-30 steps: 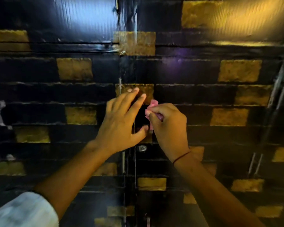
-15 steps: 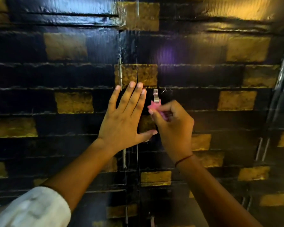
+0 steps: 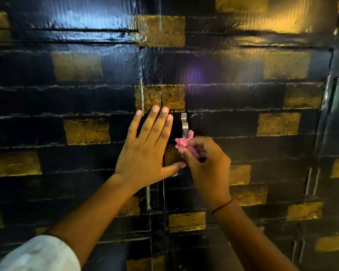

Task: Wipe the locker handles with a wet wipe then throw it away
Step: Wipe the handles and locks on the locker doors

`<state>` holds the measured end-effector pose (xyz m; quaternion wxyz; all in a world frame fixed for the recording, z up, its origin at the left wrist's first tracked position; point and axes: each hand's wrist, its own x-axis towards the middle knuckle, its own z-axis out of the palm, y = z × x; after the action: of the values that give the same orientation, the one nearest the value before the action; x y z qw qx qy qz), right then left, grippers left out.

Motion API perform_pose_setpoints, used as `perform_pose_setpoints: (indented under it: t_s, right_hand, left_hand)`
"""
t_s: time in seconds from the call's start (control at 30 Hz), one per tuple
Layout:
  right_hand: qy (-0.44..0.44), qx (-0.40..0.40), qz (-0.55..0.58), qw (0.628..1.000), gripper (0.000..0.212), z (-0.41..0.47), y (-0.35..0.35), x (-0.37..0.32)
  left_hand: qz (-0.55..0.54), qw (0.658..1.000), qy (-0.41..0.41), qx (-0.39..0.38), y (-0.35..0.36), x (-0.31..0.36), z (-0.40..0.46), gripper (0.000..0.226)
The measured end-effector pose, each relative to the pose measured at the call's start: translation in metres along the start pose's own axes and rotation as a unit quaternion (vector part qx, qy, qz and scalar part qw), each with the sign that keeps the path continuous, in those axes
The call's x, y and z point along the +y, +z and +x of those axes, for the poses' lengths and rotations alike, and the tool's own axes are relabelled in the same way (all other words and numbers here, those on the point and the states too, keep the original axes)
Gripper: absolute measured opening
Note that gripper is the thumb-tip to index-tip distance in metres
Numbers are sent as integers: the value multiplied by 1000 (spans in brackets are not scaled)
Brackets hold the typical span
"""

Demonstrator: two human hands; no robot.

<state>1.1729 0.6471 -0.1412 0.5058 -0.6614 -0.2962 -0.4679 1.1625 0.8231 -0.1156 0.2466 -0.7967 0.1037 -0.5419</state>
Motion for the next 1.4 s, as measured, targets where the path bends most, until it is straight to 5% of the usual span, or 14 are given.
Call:
perform_pose_setpoints:
  t_s: [0.2, 0.37, 0.57, 0.73, 0.93, 1.07, 1.2, 1.4]
  right_hand:
    - [-6, -62, 12, 998, 38, -5, -18, -4]
    - [-87, 44, -82, 992, 31, 42, -22, -11]
    - [-128, -65, -205, 968, 10, 45, -10, -4]
    - [-138, 24, -178, 974, 16, 55, -12, -8]
    - [-112, 3, -86, 990, 14, 36, -16, -4]
    - [-171, -28, -105, 979, 19, 16, -3, 8]
    - [-141, -61, -103, 983, 17, -2, -3, 20]
    - [-87, -40, 8, 995, 23, -46, -7, 15]
  left_hand:
    - [-4, 1000, -7, -3, 0, 2, 1, 115]
    - [6, 1000, -8, -6, 0, 2, 0, 118]
    - [4, 1000, -5, -4, 1, 1, 0, 119]
    - [0, 1000, -3, 6, 2, 1, 0, 117]
    - [-4, 1000, 1, 3, 2, 1, -2, 117]
    - [-14, 1000, 3, 6, 2, 1, -2, 115]
    - [-25, 1000, 2, 13, 1, 0, -2, 112]
    - [-248, 959, -20, 136, 4, 13, -36, 65]
